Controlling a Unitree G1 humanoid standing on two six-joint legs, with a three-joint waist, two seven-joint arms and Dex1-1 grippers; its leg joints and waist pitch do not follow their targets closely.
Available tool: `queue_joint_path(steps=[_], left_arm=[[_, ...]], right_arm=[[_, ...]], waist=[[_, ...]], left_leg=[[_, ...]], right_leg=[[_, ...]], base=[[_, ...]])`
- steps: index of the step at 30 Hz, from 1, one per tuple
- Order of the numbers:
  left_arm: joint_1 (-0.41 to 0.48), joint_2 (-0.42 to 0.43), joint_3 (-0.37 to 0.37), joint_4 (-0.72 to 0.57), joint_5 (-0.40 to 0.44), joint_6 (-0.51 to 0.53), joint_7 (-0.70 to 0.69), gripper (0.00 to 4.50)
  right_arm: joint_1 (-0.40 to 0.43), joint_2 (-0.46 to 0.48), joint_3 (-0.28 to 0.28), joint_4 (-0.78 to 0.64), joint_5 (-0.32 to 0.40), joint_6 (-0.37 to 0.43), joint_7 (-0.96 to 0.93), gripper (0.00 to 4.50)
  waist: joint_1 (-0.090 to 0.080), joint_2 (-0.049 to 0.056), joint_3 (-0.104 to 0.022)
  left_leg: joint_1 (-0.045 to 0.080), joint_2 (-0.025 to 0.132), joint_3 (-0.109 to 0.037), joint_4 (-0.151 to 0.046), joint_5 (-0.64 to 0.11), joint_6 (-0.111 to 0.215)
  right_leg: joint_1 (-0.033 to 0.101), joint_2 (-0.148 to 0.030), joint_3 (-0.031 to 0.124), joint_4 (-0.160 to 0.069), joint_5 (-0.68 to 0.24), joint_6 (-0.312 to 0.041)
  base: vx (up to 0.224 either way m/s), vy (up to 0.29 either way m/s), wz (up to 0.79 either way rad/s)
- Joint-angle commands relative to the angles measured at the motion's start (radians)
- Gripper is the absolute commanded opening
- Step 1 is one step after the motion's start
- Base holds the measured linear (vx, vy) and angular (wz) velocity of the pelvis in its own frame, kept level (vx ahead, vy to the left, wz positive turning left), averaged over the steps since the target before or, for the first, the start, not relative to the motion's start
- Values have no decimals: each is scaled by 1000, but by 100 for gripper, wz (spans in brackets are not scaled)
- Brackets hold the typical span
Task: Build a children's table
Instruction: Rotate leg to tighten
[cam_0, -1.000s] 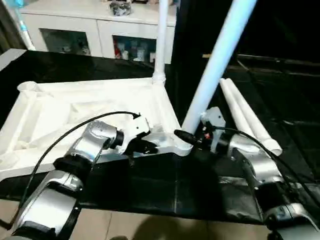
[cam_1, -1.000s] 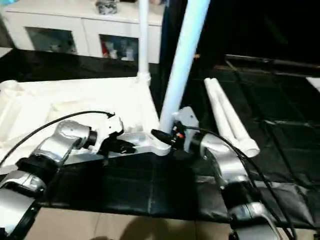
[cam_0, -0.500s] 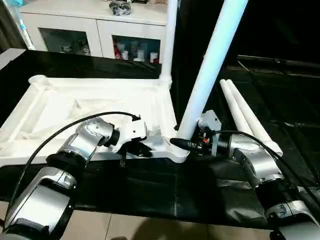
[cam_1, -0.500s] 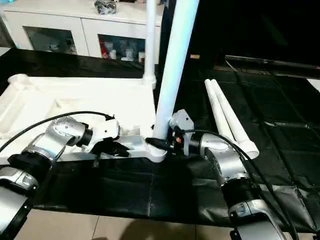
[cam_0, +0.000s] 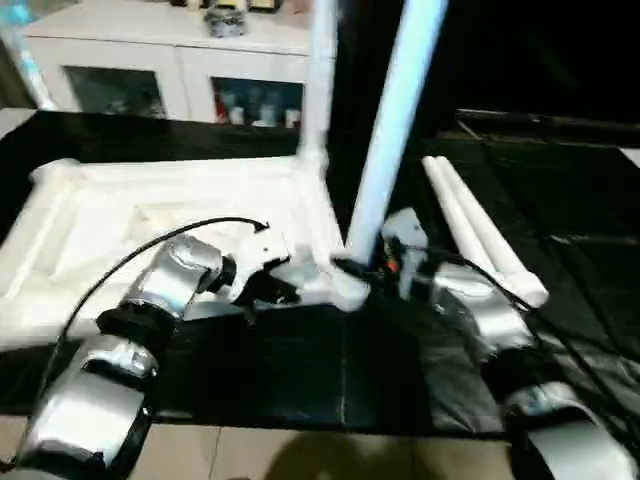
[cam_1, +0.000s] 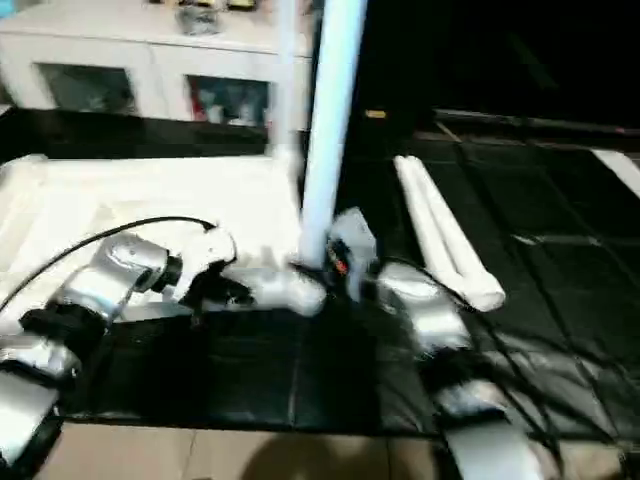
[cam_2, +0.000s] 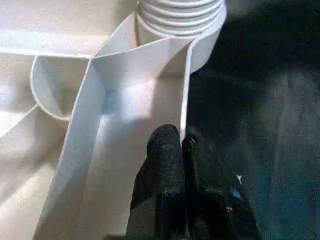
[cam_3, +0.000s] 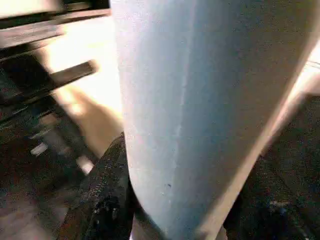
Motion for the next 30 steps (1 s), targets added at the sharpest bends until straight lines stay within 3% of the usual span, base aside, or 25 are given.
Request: queue_joint_path(steps=[1, 3, 4, 5, 6, 8, 9, 15, 17, 19, 26, 29, 30], left_arm=[[27, -36, 51, -152, -58, 114, 70, 0], [73, -87, 70, -276, -52, 219, 146, 0], [87, -110, 69, -314, -42, 242, 172, 0], [100, -132, 61, -341, -29, 258, 193, 0], [104, -139, 57, -353, -24, 267, 201, 0], [111, -163, 40, -359, -6, 268, 231, 0], [111, -175, 29, -345, 2, 259, 253, 0], [102, -152, 13, -321, 33, 261, 304, 0], [109, -146, 16, -342, 39, 282, 316, 0], [111, -142, 18, -346, 45, 282, 324, 0], [92, -113, 3, -277, 51, 179, 306, 0], [79, -94, -3, -246, 47, 135, 274, 0], [74, -83, -5, -229, 44, 110, 253, 0]], right_arm=[[10, 18, -22, 148, -41, 71, -151, 191], [-37, 53, -64, 211, -18, 79, -262, 191], [-54, 64, -72, 231, -14, 81, -295, 191], [-67, 75, -77, 247, -11, 84, -320, 191], [-73, 79, -79, 257, -11, 84, -330, 191], [-91, 95, -79, 280, -14, 85, -348, 191], [-99, 107, -80, 293, -16, 87, -348, 191], [-106, 118, -82, 322, -31, 80, -348, 191], [-112, 120, -87, 338, -32, 71, -346, 247], [-117, 121, -88, 352, -34, 57, -345, 261], [-96, 112, -96, 339, -41, 5, -310, 329], [-70, 94, -97, 314, -36, -12, -260, 351], [-47, 77, -95, 291, -33, -25, -226, 369]], waist=[[-4, 14, -37], [-12, 12, -43], [-16, 8, -42], [-17, 10, -42], [-19, 9, -41], [-19, 9, -42], [-18, -1, -42], [-15, 2, -41], [-19, 5, -37], [-20, 7, -39], [-15, 8, -45], [-8, 13, -46], [-4, 9, -49]], left_leg=[[9, 48, -39, -90, -525, -72], [4, 48, -37, -88, -487, -71], [6, 45, -29, -84, -464, -60], [8, 45, -27, -81, -459, -56], [6, 39, -22, -77, -436, -36], [3, 38, -21, -77, -415, -29], [3, 38, -18, -75, -393, -17], [4, 41, -18, -80, -390, -22], [8, 40, -21, -82, -437, -31], [11, 40, -25, -81, -463, -40], [3, 41, -19, -81, -402, -28], [2, 39, -14, -78, -369, -17], [-1, 41, -14, -79, -338, -12]], right_leg=[[12, -85, 45, -101, -489, -169], [16, -84, 46, -92, -427, -185], [10, -80, 47, -95, -397, -196], [9, -80, 48, -94, -388, -201], [9, -75, 48, -101, -388, -195], [12, -74, 48, -99, -376, -191], [11, -74, 48, -100, -372, -186], [11, -71, 48, -98, -357, -179], [6, -71, 46, -105, -417, -169], [3, -75, 47, -109, -456, -158], [10, -70, 49, -98, -323, -183], [13, -69, 49, -96, -274, -195], [19, -68, 49, -90, -240, -197]], base=[[0, 0, 0], [0, 0, 0], [0, 0, 0], [0, 0, 0], [0, 0, 0], [0, 0, 0], [0, 0, 0], [0, 0, 0], [0, 0, 0], [0, 0, 0], [0, 0, 0], [0, 0, 0], [0, 0, 0]])
